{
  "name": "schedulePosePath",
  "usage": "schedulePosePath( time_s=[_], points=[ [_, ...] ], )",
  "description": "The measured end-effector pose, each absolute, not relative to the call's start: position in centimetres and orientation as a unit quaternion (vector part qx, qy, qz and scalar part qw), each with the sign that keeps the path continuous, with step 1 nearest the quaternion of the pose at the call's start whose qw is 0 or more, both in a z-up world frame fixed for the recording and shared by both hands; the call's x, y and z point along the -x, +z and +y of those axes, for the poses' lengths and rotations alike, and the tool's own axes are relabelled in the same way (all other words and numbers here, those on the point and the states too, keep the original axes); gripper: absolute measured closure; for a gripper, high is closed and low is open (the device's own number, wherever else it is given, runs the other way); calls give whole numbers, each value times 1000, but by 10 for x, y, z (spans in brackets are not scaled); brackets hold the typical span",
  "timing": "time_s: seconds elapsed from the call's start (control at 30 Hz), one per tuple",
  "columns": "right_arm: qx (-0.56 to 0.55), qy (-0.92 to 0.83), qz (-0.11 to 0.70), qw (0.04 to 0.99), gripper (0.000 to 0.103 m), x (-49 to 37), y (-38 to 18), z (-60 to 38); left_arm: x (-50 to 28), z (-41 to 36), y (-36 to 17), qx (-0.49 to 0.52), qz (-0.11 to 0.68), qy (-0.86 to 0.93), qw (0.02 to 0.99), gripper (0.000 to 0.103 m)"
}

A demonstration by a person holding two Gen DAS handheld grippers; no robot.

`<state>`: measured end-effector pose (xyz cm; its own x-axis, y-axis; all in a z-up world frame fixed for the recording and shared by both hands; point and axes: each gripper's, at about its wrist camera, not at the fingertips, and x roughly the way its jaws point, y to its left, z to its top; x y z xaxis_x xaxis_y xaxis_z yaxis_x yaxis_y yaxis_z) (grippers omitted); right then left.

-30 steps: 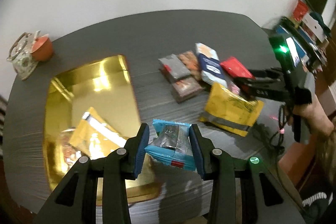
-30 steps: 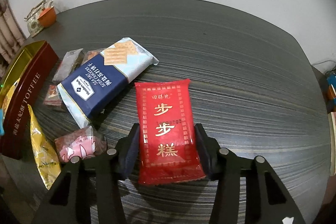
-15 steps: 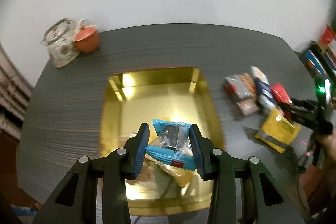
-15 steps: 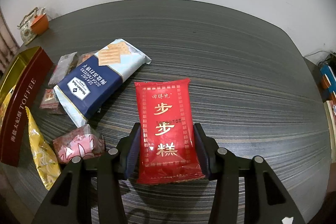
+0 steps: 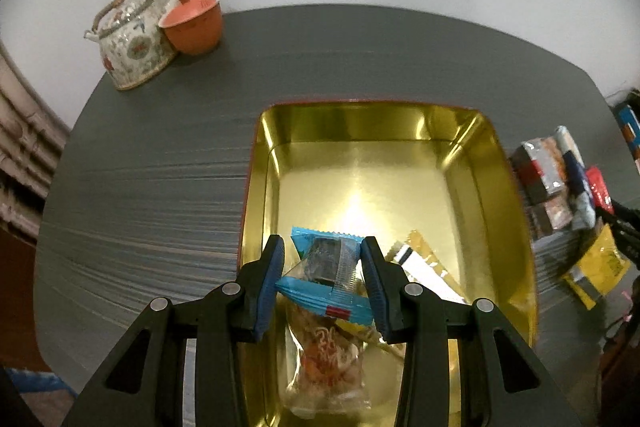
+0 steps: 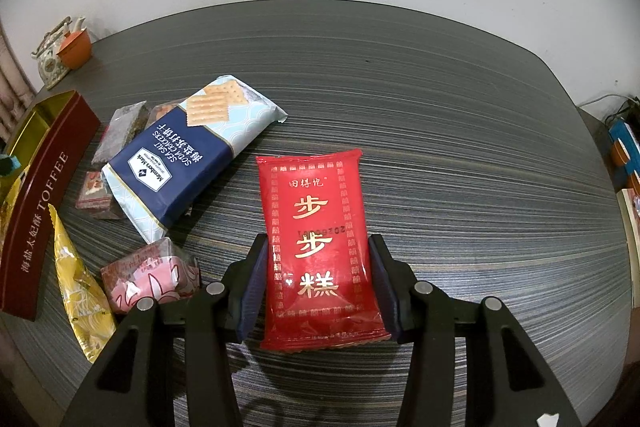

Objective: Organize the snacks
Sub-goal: 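Lower the blue candy into the tray and open the left gripper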

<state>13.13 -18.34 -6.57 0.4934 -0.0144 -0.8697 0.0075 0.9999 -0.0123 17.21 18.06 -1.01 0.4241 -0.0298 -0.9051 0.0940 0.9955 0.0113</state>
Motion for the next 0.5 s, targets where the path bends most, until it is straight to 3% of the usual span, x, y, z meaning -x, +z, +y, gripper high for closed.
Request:
schedulePosePath(
  time_s=[0.5],
  points=[
    [3, -6, 502, 865, 58, -131, -65, -184, -180, 180, -26, -38, 553, -26, 832, 62]
  ],
)
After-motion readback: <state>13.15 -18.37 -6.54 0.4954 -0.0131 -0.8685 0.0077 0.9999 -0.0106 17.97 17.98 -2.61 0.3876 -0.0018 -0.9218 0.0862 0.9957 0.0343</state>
